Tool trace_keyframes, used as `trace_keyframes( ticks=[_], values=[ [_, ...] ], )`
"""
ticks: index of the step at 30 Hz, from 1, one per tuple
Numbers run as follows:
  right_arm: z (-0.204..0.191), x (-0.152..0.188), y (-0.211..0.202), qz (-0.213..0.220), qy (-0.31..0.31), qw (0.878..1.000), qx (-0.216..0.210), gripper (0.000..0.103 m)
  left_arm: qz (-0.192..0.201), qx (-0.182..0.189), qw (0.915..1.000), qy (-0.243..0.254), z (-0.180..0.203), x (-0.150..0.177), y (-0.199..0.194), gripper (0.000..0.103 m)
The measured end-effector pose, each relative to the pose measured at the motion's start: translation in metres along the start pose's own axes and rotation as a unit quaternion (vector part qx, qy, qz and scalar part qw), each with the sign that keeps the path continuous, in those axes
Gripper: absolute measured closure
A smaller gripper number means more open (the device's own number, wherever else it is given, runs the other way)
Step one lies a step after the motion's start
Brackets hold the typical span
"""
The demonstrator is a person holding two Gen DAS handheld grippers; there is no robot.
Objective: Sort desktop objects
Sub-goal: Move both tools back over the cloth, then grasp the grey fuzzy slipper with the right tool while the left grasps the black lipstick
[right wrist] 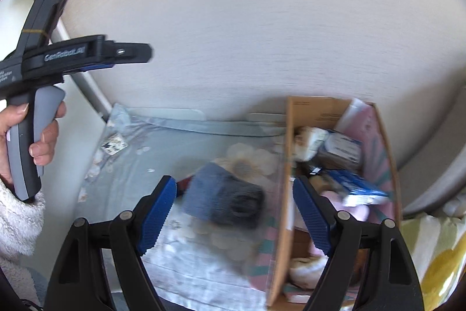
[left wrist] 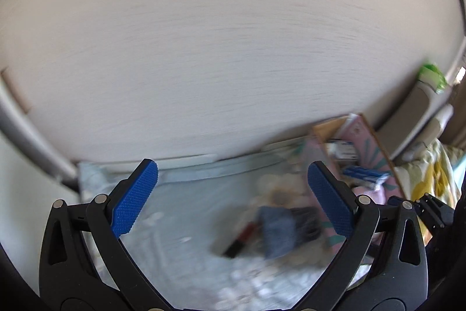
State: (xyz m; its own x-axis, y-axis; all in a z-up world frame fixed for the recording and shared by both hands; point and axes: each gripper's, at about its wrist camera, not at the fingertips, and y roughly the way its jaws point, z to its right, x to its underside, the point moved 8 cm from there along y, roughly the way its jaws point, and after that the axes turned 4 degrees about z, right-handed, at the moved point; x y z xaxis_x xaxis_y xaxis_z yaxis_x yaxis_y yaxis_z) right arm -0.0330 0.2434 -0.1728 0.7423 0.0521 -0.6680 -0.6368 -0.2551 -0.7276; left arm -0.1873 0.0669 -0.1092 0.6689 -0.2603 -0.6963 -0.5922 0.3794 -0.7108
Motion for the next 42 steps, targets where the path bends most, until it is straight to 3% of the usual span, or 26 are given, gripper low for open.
trace_keyframes(
  ticks=[7,11,14,16,18,23,26,28,31,32,33,34,37,40,42],
  values=[
    [-0.038,0.011,0.034,-0.033,-0.011,0.999,-0.033,0.024,-0.021,-0.030,0.9989,-0.030,-0.065,0.044,-0.003,0.002],
    [-0.049,0.026,0.059,-0.064,-0.016,0.997,-0.049,0.024,-0.040,0.010,0.9986,0.034,-0.050,0.087,0.016,0.002],
    [-0.057,0.031,0.084,-0.111,-0.077,0.988,-0.073,0.024,-0.070,0.057,0.9902,0.107,-0.017,0.125,0.041,0.009],
    [-0.061,0.030,0.096,-0.139,-0.145,0.975,-0.092,0.024,-0.083,0.080,0.9839,0.136,-0.002,0.143,0.057,0.009],
    [-0.060,0.030,0.107,-0.177,-0.226,0.951,-0.113,0.024,-0.092,0.095,0.9785,0.158,0.009,0.157,0.079,0.010],
    [-0.051,0.059,0.142,-0.277,-0.364,0.879,-0.133,0.024,-0.121,0.146,0.9665,0.174,0.025,0.179,0.117,0.028],
    [-0.039,0.081,0.161,-0.317,-0.426,0.840,-0.113,0.024,-0.139,0.141,0.9585,0.205,0.029,0.192,0.134,0.039],
    [-0.036,0.088,0.168,-0.330,-0.435,0.830,-0.114,0.024,-0.142,0.146,0.9575,0.205,0.028,0.195,0.138,0.041],
    [-0.035,0.099,0.174,-0.344,-0.450,0.816,-0.117,0.024,-0.146,0.155,0.9568,0.198,0.028,0.194,0.141,0.054],
    [-0.034,0.105,0.177,-0.352,-0.455,0.810,-0.115,0.028,-0.152,0.156,0.9560,0.197,0.027,0.195,0.143,0.062],
    [-0.034,0.109,0.178,-0.358,-0.454,0.807,-0.117,0.034,-0.157,0.156,0.9552,0.196,0.027,0.196,0.144,0.063],
    [-0.035,0.114,0.179,-0.366,-0.449,0.805,-0.127,0.046,-0.154,0.156,0.9551,0.199,0.028,0.195,0.144,0.069],
    [-0.037,0.117,0.176,-0.370,-0.445,0.804,-0.134,0.058,-0.161,0.159,0.9529,0.202,0.024,0.197,0.144,0.081],
    [-0.036,0.115,0.169,-0.371,-0.436,0.808,-0.139,0.071,-0.162,0.154,0.9548,0.196,0.022,0.195,0.139,0.084],
    [-0.034,0.113,0.163,-0.377,-0.424,0.811,-0.142,0.074,-0.161,0.154,0.9557,0.193,0.020,0.192,0.136,0.085]
  ],
)
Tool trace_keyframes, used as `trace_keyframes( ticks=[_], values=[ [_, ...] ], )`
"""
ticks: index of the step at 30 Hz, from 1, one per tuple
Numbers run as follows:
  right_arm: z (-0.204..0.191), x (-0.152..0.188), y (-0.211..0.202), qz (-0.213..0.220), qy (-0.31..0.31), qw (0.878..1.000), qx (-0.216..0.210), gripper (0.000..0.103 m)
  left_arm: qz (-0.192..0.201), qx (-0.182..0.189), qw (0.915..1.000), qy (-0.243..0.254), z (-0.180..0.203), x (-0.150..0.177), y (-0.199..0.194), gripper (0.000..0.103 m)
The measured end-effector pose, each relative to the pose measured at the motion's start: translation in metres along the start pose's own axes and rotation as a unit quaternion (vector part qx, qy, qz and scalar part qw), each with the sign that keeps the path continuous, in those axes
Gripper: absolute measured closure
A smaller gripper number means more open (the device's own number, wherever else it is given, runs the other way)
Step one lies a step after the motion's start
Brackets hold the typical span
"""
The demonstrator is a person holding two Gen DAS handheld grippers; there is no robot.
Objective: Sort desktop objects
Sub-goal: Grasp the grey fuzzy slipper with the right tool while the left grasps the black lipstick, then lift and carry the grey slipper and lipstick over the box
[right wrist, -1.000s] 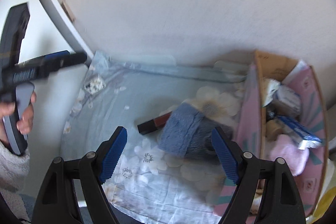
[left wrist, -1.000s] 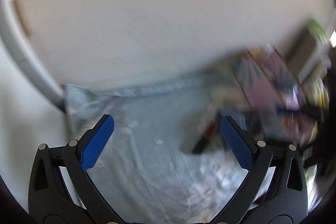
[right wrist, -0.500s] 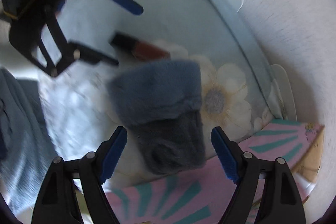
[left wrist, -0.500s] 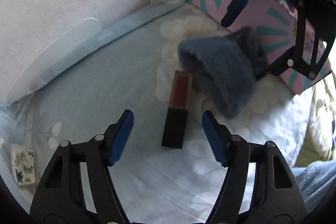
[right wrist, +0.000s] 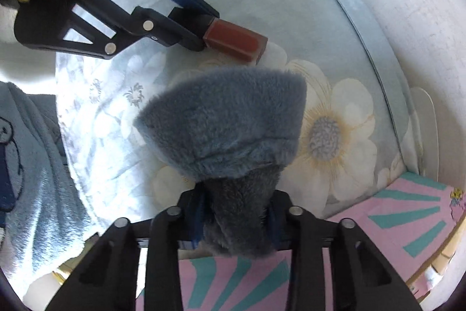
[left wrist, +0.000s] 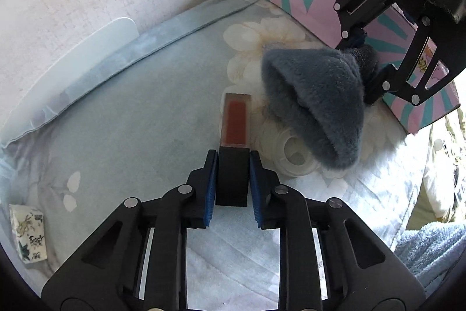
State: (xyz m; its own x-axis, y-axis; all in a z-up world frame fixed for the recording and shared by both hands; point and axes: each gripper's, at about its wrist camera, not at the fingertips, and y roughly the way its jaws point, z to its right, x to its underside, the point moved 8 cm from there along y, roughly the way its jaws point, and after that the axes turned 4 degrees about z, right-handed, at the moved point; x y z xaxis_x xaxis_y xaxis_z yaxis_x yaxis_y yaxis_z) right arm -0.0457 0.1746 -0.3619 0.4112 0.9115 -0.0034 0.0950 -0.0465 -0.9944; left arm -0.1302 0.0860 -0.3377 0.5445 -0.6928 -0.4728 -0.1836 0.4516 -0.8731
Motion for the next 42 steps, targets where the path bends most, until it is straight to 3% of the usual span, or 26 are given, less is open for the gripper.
trace_keyframes(
  ticks=[7,13,20,24,31,34,42],
  values=[
    [-0.011,0.005,-0.022,0.024,0.025,0.999,0.001,0.076,0.008,-0.017,0.9998,-0.009,-0.006,-0.012,-0.033,0.085],
    [-0.019,0.008,-0.062,0.067,0.038,0.997,0.028,0.076,0.027,-0.035,0.9990,0.000,-0.008,-0.027,-0.068,0.085],
    [-0.016,0.006,-0.103,0.090,0.057,0.994,0.026,0.076,0.046,-0.028,0.9984,-0.016,-0.006,-0.044,-0.094,0.085],
    [-0.020,0.006,-0.120,0.091,0.063,0.993,0.032,0.076,0.063,-0.034,0.9974,-0.001,0.000,-0.070,-0.112,0.085],
    [-0.004,0.045,-0.165,0.103,0.095,0.989,0.043,0.076,0.097,-0.035,0.9941,0.034,0.022,-0.127,-0.137,0.085],
    [0.007,0.046,-0.169,0.109,0.113,0.986,0.050,0.076,0.112,-0.017,0.9923,0.049,0.040,-0.155,-0.140,0.085],
    [0.015,0.106,-0.191,0.110,0.172,0.977,0.065,0.076,0.134,0.023,0.9858,0.099,0.106,-0.224,-0.124,0.085]
  ],
)
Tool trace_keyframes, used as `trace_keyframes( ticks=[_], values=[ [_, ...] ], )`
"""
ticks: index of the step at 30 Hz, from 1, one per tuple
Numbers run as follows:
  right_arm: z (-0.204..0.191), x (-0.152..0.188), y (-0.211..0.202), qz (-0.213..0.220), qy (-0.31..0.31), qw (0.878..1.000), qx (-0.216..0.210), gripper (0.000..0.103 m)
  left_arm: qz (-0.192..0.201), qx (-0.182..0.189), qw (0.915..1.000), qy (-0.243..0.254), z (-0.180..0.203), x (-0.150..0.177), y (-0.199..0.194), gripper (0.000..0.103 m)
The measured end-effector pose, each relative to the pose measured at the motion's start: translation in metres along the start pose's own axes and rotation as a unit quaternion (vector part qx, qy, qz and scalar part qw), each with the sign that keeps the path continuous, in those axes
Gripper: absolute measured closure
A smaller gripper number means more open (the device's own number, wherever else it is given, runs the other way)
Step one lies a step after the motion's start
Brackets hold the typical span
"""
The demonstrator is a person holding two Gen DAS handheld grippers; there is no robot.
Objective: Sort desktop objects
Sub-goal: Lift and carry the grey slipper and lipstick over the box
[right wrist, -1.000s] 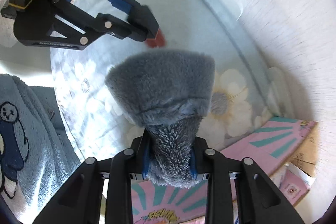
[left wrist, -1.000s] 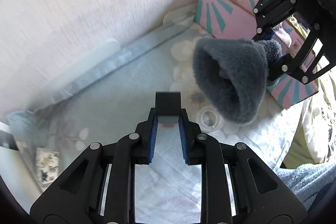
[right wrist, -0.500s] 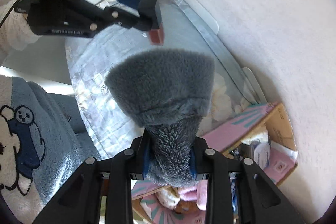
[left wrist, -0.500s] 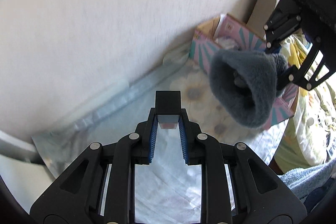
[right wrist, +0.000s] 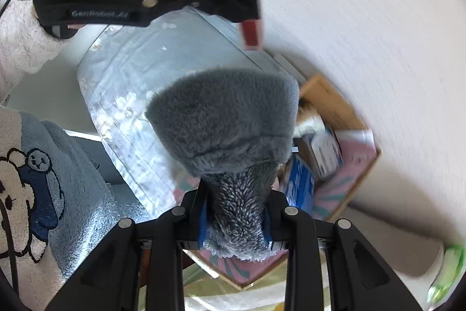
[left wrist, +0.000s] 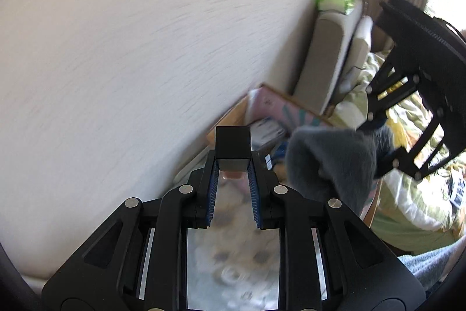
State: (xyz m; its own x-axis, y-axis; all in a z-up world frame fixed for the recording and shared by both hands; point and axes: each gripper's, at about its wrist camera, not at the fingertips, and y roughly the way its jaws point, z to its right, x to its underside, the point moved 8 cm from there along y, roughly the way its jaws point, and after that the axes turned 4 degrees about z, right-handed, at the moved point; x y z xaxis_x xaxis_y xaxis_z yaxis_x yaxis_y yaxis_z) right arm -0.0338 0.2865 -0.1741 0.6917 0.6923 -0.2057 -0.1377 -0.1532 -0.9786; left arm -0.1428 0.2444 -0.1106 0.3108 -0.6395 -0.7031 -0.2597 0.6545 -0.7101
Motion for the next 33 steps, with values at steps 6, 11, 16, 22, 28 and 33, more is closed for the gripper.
trace_keyframes(
  ticks=[6,11,16,22,28,33],
  values=[
    [0.011,0.044,0.003,-0.011,0.035,0.999,0.003,0.076,-0.010,0.035,0.9990,0.025,0.040,-0.032,0.046,0.085],
    [0.015,0.068,0.005,-0.008,0.050,0.999,-0.006,0.076,-0.026,0.045,0.9980,0.035,0.069,-0.048,0.084,0.085],
    [0.015,0.083,0.017,-0.013,0.049,0.998,-0.021,0.076,-0.038,0.050,0.9976,0.031,0.078,-0.053,0.112,0.085],
    [0.015,0.095,0.036,-0.018,0.046,0.998,-0.040,0.076,-0.064,0.044,0.9967,0.024,0.083,-0.049,0.146,0.085],
    [0.017,0.098,0.045,-0.016,0.043,0.998,-0.054,0.076,-0.084,0.037,0.9956,0.020,0.079,-0.041,0.164,0.085],
    [0.019,0.099,0.052,-0.016,0.043,0.997,-0.060,0.076,-0.095,0.034,0.9946,0.023,0.078,-0.034,0.171,0.085]
  ],
)
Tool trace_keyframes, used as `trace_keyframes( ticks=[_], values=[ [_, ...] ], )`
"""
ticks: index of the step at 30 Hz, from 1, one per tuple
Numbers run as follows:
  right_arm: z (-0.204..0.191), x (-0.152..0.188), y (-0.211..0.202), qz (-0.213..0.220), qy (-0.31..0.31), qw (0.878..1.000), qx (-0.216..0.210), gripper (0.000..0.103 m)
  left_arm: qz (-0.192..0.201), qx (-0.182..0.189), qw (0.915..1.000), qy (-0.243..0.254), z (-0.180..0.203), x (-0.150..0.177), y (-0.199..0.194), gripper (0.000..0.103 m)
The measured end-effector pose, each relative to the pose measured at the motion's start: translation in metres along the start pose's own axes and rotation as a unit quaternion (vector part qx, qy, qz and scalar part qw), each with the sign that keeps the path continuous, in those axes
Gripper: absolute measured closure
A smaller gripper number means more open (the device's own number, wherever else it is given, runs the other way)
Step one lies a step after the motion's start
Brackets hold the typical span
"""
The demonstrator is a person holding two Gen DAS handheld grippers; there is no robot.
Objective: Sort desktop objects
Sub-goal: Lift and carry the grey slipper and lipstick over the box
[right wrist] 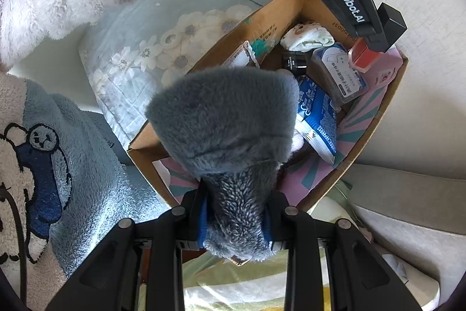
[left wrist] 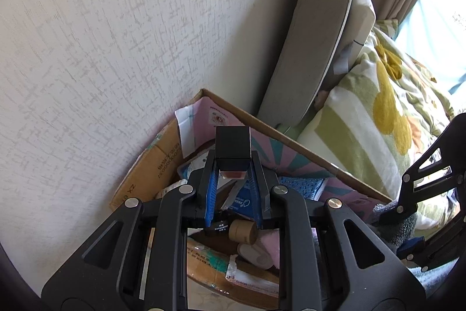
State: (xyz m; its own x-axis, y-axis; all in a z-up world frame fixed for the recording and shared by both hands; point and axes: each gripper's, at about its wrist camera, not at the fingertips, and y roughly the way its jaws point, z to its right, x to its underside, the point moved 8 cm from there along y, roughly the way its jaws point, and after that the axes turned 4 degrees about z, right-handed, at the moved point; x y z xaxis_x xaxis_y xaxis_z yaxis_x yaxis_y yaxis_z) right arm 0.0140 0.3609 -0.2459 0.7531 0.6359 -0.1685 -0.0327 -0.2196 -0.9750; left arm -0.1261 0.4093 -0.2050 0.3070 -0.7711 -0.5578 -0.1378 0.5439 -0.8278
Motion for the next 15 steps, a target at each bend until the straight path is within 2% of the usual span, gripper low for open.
trace_keyframes(
  ticks=[15],
  values=[
    [0.000,-0.001,0.009,-0.001,0.013,1.000,0.018,0.074,-0.030,-0.022,0.9988,0.030,0.008,0.016,0.000,0.085]
  ],
)
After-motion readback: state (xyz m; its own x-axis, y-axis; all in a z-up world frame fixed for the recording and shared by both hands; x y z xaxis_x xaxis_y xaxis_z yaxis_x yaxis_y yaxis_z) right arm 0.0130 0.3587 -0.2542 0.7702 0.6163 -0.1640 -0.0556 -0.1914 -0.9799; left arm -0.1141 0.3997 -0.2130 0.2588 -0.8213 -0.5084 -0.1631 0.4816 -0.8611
